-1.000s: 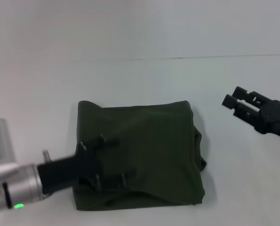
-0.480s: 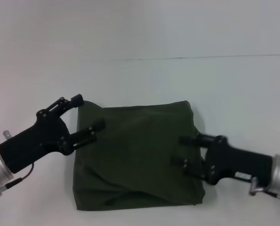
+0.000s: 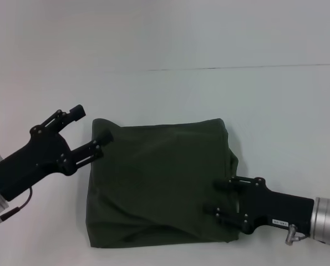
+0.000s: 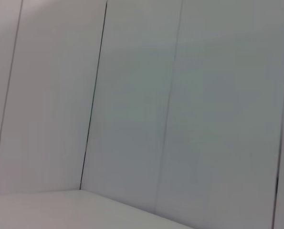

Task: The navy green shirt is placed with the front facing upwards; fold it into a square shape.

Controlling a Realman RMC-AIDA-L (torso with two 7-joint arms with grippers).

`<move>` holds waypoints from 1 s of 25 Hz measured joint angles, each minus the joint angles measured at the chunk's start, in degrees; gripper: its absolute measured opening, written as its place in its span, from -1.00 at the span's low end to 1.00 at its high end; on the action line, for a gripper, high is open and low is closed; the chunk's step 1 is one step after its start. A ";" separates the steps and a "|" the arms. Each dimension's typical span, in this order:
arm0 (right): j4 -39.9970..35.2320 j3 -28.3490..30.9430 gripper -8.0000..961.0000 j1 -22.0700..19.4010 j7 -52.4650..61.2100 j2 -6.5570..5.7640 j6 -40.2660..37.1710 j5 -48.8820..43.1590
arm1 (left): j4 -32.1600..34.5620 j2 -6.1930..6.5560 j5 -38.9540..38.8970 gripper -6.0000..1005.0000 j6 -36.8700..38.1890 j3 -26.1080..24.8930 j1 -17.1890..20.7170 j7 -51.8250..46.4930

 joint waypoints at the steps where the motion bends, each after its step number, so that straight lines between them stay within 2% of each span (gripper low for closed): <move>1: 0.15 0.08 0.28 -0.25 -0.82 -0.01 0.23 0.11 | -0.18 0.01 -0.01 0.77 -0.09 -0.20 -0.01 -0.01; 11: 0.59 0.22 0.28 -1.28 -2.76 -0.05 3.24 0.28 | -1.22 0.10 -2.14 0.77 -1.00 -1.37 -0.03 0.01; 18: 0.14 1.44 0.28 -1.53 -2.82 -0.12 1.25 0.33 | -1.46 0.05 -2.69 0.77 -1.62 -1.87 0.00 0.05; 21: 0.01 5.38 0.28 -2.21 -3.45 -0.23 -3.21 0.34 | -1.90 0.09 -3.48 0.77 -1.98 -2.00 0.06 -0.04; 25: -0.04 15.88 0.28 -3.71 -4.28 -0.38 -10.51 0.44 | -1.03 0.32 -3.65 0.77 -3.13 -2.29 0.08 -5.64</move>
